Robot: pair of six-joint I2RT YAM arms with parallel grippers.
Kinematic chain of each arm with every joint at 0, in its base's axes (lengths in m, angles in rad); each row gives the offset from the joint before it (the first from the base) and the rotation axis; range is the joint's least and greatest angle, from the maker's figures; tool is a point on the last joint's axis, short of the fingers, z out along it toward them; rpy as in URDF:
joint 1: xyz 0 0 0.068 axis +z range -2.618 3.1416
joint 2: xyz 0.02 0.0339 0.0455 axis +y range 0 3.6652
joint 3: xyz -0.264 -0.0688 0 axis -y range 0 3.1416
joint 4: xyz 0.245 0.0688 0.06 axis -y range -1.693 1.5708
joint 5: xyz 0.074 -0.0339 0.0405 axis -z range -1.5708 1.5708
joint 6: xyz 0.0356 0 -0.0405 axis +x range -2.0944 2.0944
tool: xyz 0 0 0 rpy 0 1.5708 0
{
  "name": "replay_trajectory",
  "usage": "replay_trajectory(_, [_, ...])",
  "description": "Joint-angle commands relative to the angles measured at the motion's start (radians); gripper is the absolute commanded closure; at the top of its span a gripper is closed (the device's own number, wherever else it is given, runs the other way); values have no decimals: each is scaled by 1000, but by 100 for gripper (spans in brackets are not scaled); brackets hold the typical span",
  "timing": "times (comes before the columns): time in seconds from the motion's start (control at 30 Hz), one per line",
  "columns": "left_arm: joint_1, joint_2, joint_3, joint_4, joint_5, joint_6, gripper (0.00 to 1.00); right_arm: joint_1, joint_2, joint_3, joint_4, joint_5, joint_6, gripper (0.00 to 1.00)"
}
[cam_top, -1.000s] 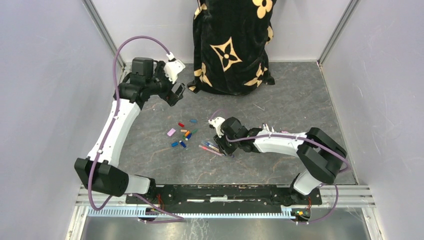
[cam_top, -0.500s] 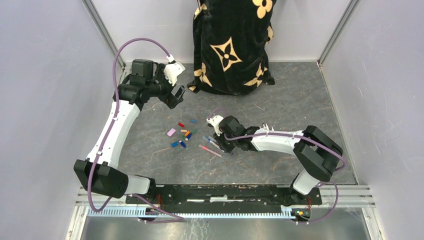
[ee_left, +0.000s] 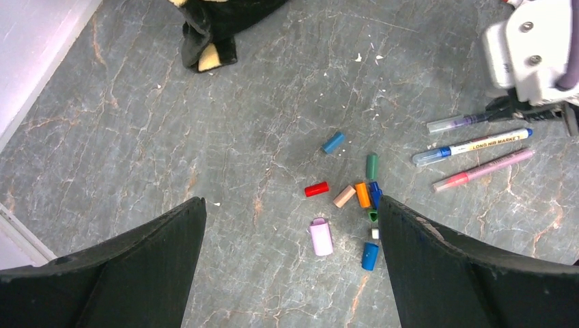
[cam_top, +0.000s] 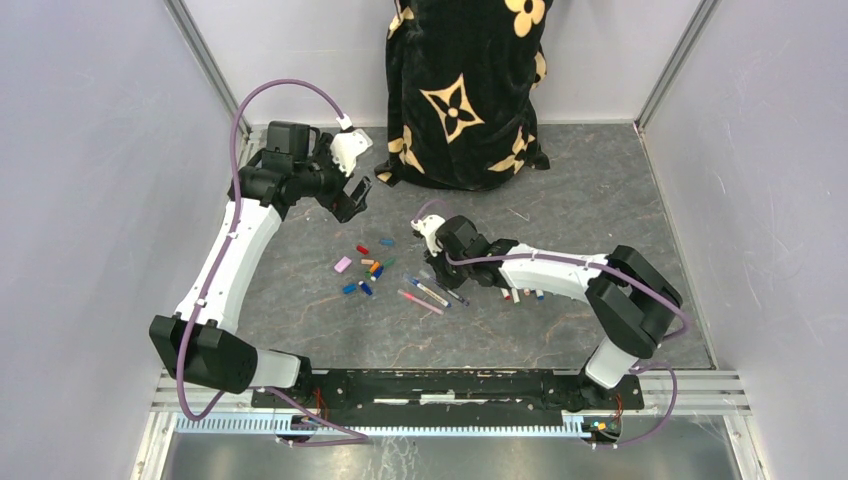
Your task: Open the pen caps
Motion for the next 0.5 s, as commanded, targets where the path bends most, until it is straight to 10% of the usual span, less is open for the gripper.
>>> replay_trajectory(0.0, [-1, 1, -1, -16, 42, 36, 0, -19, 42, 23, -23, 10, -19, 83])
replay_trajectory(0.17, [-1, 7, -1, -29, 50, 46, 0, -20, 75, 15, -18, -23, -25, 68])
replay_trajectory(0.47, [-1, 23, 0, -44, 73, 61, 0, -27, 89, -57, 18, 8, -26, 78])
